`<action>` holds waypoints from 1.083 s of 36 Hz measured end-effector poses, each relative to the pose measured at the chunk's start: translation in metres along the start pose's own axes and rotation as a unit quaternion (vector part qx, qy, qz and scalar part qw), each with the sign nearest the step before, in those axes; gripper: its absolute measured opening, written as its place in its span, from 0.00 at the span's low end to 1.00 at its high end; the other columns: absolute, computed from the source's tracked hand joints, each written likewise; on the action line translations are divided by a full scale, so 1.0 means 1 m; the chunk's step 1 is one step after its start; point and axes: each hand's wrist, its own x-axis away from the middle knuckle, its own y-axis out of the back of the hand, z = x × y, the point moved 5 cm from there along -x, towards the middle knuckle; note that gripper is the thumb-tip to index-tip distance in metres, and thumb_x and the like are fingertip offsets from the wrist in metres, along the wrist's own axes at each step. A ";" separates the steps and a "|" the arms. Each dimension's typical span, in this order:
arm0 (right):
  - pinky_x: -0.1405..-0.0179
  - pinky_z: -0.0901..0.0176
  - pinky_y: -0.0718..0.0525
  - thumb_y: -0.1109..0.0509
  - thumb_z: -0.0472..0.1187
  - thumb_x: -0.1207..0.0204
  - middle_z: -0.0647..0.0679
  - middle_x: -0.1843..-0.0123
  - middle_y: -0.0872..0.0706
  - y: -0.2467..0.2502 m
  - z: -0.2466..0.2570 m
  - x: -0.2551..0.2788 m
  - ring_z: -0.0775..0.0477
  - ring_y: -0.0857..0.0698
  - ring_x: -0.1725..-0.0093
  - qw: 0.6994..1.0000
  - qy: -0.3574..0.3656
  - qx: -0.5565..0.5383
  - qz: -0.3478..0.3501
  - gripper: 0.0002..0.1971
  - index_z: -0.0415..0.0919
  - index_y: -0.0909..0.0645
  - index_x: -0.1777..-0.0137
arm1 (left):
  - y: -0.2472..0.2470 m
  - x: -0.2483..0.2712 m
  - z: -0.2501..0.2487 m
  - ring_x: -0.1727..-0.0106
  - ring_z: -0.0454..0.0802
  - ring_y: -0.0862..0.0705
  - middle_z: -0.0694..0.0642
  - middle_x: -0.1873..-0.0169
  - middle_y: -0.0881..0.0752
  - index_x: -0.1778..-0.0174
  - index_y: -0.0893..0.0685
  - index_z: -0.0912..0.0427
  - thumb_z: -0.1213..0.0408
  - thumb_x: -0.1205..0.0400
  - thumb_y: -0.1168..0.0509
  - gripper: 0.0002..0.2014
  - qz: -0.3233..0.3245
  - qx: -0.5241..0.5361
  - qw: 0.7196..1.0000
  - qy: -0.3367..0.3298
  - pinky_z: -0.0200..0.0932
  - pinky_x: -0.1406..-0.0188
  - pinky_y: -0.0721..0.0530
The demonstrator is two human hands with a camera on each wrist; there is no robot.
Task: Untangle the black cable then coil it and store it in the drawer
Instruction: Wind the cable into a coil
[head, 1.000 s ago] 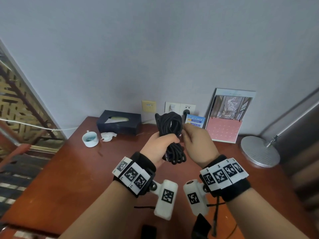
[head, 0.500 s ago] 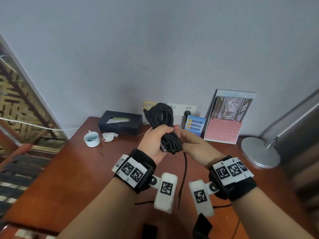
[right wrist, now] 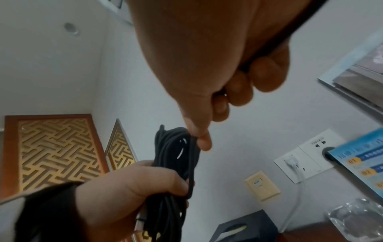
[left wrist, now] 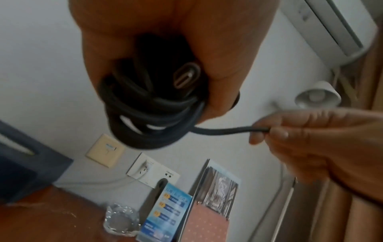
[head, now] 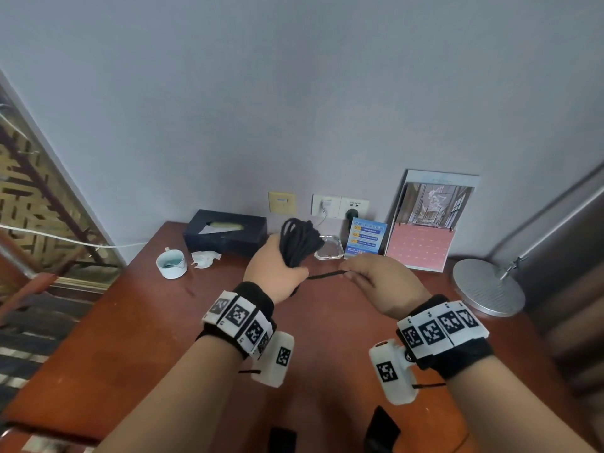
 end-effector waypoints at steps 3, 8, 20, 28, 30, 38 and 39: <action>0.63 0.58 0.28 0.40 0.43 0.17 0.52 0.57 0.20 0.001 0.010 -0.001 0.49 0.21 0.57 0.997 0.060 0.057 -0.010 0.09 0.47 0.18 0.46 | -0.007 0.000 -0.001 0.55 0.52 0.17 0.51 0.55 0.17 0.43 0.26 0.55 0.61 0.31 0.26 0.23 0.068 -0.096 0.993 -0.003 0.45 0.57 0.19; 0.65 0.56 0.20 0.46 0.50 0.18 0.53 0.54 0.16 0.002 0.020 -0.001 0.47 0.17 0.53 0.992 0.106 0.068 -0.021 0.16 0.51 0.18 0.43 | -0.016 0.001 -0.005 0.61 0.52 0.17 0.50 0.61 0.20 0.48 0.29 0.55 0.62 0.35 0.25 0.24 0.156 -0.209 0.965 -0.020 0.43 0.69 0.24; 0.74 0.72 0.41 0.31 0.51 0.28 0.59 0.67 0.19 0.020 0.048 -0.009 0.53 0.16 0.67 0.962 0.225 0.143 -0.062 0.05 0.53 0.18 0.62 | -0.045 0.020 -0.028 0.50 0.57 0.15 0.51 0.60 0.21 0.50 0.25 0.54 0.67 0.23 0.34 0.10 0.271 -0.382 0.867 -0.171 0.46 0.57 0.22; 0.59 0.74 0.25 0.47 0.58 0.19 0.59 0.56 0.14 0.010 -0.003 0.001 0.61 0.19 0.56 0.991 0.115 -0.049 -0.040 0.19 0.56 0.15 0.48 | -0.037 0.031 -0.036 0.63 0.47 0.19 0.46 0.67 0.18 0.60 0.24 0.53 0.70 0.34 0.26 0.15 0.295 -0.171 0.914 -0.220 0.40 0.64 0.23; 0.52 0.75 0.25 0.40 0.48 0.19 0.59 0.54 0.14 0.003 -0.007 0.003 0.65 0.19 0.54 0.990 0.093 -0.095 -0.036 0.11 0.55 0.15 0.46 | -0.036 0.032 -0.035 0.69 0.42 0.20 0.45 0.70 0.19 0.62 0.24 0.50 0.72 0.36 0.25 0.17 0.297 -0.083 0.934 -0.179 0.36 0.68 0.23; 0.59 0.71 0.23 0.42 0.41 0.16 0.67 0.64 0.19 -0.019 -0.007 0.011 0.69 0.21 0.64 0.995 -0.020 -0.101 -0.002 0.14 0.47 0.24 0.33 | -0.035 0.021 -0.015 0.51 0.57 0.12 0.63 0.47 0.14 0.36 0.27 0.54 0.60 0.37 0.20 0.35 0.182 0.274 0.944 0.011 0.55 0.46 0.14; 0.59 0.59 0.19 0.42 0.41 0.16 0.59 0.63 0.17 -0.020 -0.003 0.011 0.62 0.19 0.64 0.993 -0.039 -0.108 0.000 0.13 0.47 0.28 0.33 | -0.037 0.020 -0.011 0.55 0.57 0.13 0.65 0.47 0.15 0.36 0.27 0.55 0.64 0.33 0.20 0.31 0.163 0.319 0.933 0.042 0.53 0.51 0.13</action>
